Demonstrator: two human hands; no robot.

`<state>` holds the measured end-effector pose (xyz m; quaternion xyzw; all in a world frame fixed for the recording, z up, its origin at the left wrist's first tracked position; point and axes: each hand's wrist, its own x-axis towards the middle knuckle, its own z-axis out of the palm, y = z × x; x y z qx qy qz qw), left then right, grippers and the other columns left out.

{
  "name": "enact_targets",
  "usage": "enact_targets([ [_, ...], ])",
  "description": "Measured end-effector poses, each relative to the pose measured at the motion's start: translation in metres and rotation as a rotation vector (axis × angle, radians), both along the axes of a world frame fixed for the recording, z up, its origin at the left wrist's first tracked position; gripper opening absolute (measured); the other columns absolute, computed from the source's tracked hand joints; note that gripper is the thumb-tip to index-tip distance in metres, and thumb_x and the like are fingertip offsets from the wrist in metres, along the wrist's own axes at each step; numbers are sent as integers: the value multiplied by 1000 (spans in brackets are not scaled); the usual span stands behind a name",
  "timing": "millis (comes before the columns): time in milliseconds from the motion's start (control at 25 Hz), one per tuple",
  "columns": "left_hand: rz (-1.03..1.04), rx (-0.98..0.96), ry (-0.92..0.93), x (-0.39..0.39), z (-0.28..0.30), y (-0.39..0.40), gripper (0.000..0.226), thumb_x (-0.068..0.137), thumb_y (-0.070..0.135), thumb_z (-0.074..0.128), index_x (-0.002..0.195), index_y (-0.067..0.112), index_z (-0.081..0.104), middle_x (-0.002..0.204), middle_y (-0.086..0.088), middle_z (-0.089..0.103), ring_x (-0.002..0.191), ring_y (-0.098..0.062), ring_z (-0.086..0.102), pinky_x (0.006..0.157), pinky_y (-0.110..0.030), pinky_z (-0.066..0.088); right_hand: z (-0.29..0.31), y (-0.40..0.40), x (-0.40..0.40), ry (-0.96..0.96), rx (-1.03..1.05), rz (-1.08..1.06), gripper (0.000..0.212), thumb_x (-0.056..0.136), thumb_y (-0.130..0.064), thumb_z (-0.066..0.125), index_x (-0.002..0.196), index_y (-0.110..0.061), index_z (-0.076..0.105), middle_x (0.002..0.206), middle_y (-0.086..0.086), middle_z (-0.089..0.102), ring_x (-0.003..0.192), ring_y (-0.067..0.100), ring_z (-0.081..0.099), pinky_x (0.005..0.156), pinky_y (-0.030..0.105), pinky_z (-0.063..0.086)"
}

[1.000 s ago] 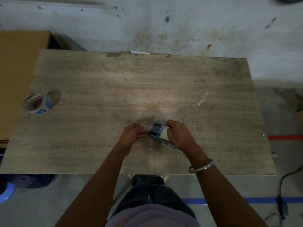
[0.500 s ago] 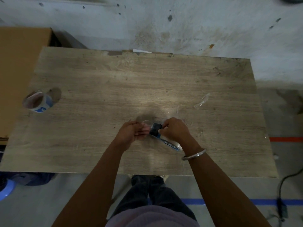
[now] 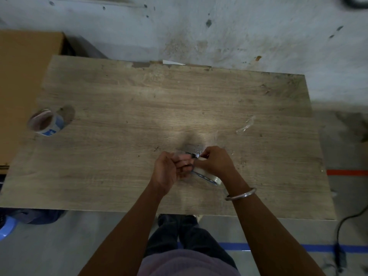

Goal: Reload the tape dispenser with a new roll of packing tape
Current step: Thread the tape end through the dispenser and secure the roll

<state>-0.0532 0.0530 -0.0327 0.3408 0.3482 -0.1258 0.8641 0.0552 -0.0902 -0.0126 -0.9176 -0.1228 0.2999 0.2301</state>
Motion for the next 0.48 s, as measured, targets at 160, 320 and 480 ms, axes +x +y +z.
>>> enact_targets([
  [160,-121,317,33,8,10,-3,40,86,34,55,108,6,72,103,-15,74,87,-27,68,78,-39,50,0,-3,-1,-3,-6,-18,41,71,-50,78,88,-14,72,79,1,69,74,15,65,61,25,46],
  [320,-104,631,50,33,14,5,11,85,12,72,94,8,75,75,-7,70,64,-12,63,58,-23,50,6,-2,-5,-14,-11,-7,34,76,-45,76,98,-20,72,92,-4,67,80,11,64,64,25,47],
  [480,-389,849,-79,67,6,29,15,85,16,74,96,6,75,81,-8,72,66,-12,62,56,-16,49,4,0,-9,-58,-47,-20,26,85,-43,65,103,-27,71,108,-2,70,87,16,66,73,30,53],
])
